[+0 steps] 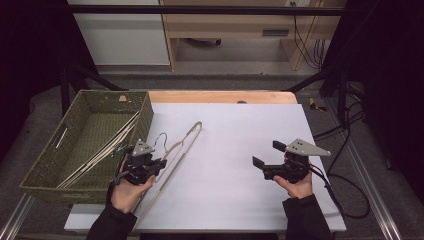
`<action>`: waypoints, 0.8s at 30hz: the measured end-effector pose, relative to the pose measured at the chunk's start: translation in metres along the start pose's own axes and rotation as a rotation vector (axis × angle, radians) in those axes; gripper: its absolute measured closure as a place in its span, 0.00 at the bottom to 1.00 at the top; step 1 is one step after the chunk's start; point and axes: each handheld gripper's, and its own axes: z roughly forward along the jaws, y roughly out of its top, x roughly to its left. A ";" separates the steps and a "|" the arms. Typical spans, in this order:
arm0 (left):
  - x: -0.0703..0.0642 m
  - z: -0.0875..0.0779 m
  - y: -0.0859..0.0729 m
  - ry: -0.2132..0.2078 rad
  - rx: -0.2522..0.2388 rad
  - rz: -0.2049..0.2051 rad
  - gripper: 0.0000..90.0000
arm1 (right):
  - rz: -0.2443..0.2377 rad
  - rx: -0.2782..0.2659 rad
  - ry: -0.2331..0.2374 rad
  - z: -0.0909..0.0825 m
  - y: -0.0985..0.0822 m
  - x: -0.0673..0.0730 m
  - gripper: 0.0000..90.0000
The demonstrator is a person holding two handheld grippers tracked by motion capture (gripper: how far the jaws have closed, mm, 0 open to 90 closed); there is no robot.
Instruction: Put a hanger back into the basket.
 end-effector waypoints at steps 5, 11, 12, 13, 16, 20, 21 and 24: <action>-0.002 -0.004 0.000 -0.019 -0.033 -0.011 0.96 | 0.012 -0.007 -0.004 -0.002 0.001 -0.001 0.07; -0.010 -0.022 0.006 -0.052 -0.096 0.035 0.96 | 0.018 -0.013 -0.010 -0.005 0.001 -0.003 0.04; -0.013 -0.026 0.008 -0.064 -0.109 0.050 0.96 | 0.014 -0.017 -0.010 -0.006 0.001 -0.003 0.04; -0.014 -0.029 0.009 -0.070 -0.114 0.057 0.96 | 0.021 -0.018 -0.013 -0.007 0.001 -0.003 0.04; -0.018 -0.038 0.016 -0.094 -0.139 0.102 0.96 | 0.018 -0.024 -0.017 -0.009 0.001 -0.005 0.03; -0.020 -0.050 0.025 -0.125 -0.184 0.131 0.96 | 0.025 -0.030 -0.023 -0.011 0.001 -0.007 0.03; -0.021 -0.053 0.027 -0.126 -0.193 0.135 0.96 | 0.027 -0.033 -0.029 -0.012 0.001 -0.007 0.03; -0.020 -0.066 0.038 -0.118 -0.220 0.154 0.96 | 0.029 -0.035 -0.031 -0.014 0.002 -0.008 0.03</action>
